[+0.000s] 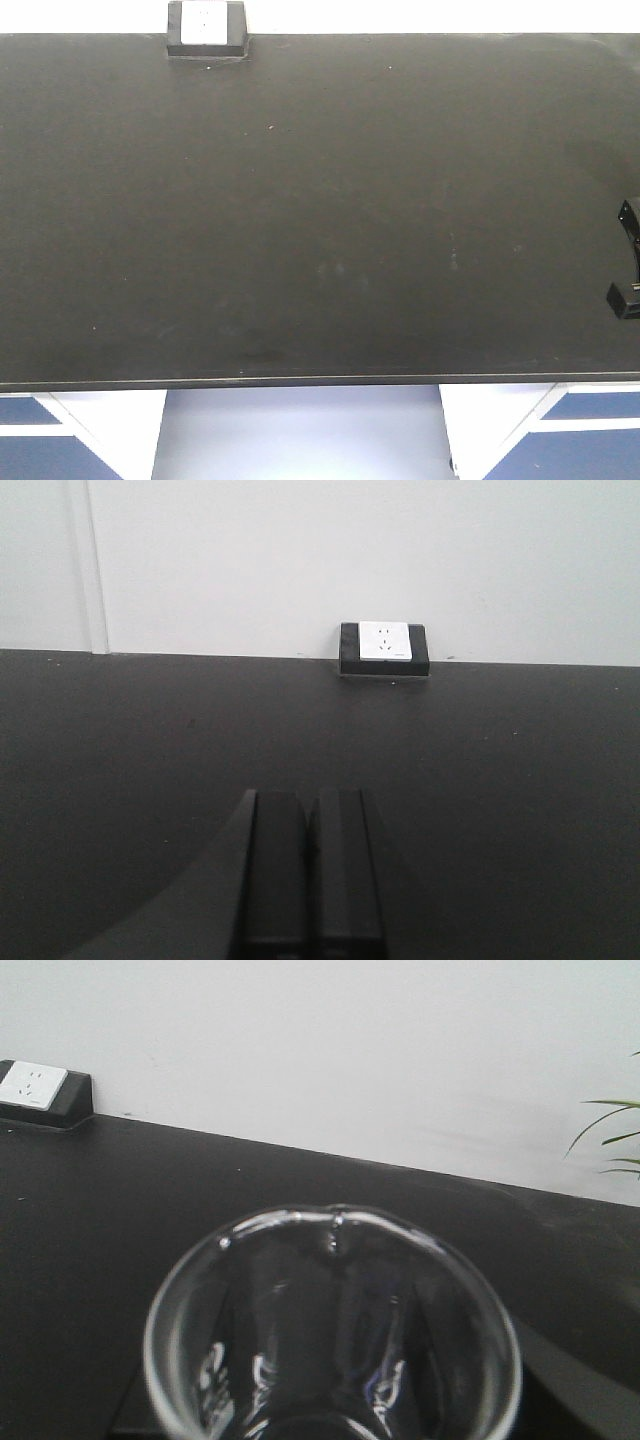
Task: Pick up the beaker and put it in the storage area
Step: 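Extend the right arm forward and lower the beaker onto the bench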
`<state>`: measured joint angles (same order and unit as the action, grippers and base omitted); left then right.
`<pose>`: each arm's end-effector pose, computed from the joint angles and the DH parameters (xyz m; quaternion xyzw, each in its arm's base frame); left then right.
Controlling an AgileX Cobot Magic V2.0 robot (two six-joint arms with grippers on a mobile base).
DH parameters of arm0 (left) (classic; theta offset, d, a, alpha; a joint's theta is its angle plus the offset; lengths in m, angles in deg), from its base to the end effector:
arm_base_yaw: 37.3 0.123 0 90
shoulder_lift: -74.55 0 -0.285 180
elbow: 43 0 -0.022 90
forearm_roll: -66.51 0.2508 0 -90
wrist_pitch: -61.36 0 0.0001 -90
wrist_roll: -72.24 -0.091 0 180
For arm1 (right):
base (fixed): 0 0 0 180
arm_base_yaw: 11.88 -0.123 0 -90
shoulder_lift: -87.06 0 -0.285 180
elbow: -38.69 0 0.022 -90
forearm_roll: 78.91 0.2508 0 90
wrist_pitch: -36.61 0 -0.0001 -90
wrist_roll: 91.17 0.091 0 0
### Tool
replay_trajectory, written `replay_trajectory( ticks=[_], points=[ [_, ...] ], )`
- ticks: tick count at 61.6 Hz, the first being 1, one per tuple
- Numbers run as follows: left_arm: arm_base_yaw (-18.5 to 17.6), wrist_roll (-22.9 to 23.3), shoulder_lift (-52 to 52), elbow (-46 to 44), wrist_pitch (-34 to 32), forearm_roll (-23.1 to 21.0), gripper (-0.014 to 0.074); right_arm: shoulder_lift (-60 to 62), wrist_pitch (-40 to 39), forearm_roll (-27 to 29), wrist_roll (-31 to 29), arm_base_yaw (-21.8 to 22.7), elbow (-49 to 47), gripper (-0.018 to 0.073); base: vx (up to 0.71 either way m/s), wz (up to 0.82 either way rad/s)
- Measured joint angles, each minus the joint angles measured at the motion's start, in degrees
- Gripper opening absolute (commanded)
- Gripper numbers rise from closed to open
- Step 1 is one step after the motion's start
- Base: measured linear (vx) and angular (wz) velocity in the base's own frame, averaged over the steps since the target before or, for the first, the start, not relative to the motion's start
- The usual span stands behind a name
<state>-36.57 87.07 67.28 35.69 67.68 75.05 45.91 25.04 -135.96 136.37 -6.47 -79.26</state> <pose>0.0568 0.0022 0.1951 -0.0501 0.7189 -0.0281 0.6928 0.1246 0.0035 0.2639 -0.0792 0.7433 -0.0201 0.6640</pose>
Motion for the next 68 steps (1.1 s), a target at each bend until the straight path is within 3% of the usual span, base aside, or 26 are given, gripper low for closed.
replay_trajectory(
  ticks=[6, 20, 30, 38, 47, 58, 63, 68],
  points=[
    [0.00, 0.00, 0.00, 0.00, 0.00, 0.00, -0.0008, -1.27, -2.09, -0.06, -0.24, 0.00, 0.00, 0.0000, 0.00, 0.00],
    [0.00, 0.00, 0.00, 0.00, 0.00, 0.00, -0.0008, -14.39, -16.49, -0.19, -5.54, -0.11, -1.73, -0.0001, 0.00, 0.00],
    [0.00, 0.00, 0.00, 0.00, 0.00, 0.00, -0.0008, -27.83, -22.76, 1.27, -6.30, -0.69, -10.06, -0.0001, 0.00, 0.00],
    [0.00, 0.00, 0.00, 0.00, 0.00, 0.00, -0.0008, -39.38, -24.23, 4.10, -8.69, -4.90, -18.43, -0.0001, 0.00, 0.00],
    [0.00, 0.00, 0.00, 0.00, 0.00, 0.00, -0.0008, -52.97, -24.36, 13.65, -18.84, -13.60, -26.64, -0.0001, 0.00, 0.00],
    [0.00, 0.00, 0.00, 0.00, 0.00, 0.00, -0.0008, -70.55, -26.60, 34.34, -37.49, -23.67, -33.55, 0.0000, 0.00, 0.00],
    [0.00, 0.00, 0.00, 0.00, 0.00, 0.00, -0.0008, -76.86, -29.54, 41.69, -43.08, -26.41, -35.76, 0.0000, 0.00, 0.00],
    [0.00, 0.00, 0.00, 0.00, 0.00, 0.00, -0.0008, -81.49, -31.56, 45.56, -46.34, -28.29, -37.98, 0.0000, 0.00, 0.00]
  ],
)
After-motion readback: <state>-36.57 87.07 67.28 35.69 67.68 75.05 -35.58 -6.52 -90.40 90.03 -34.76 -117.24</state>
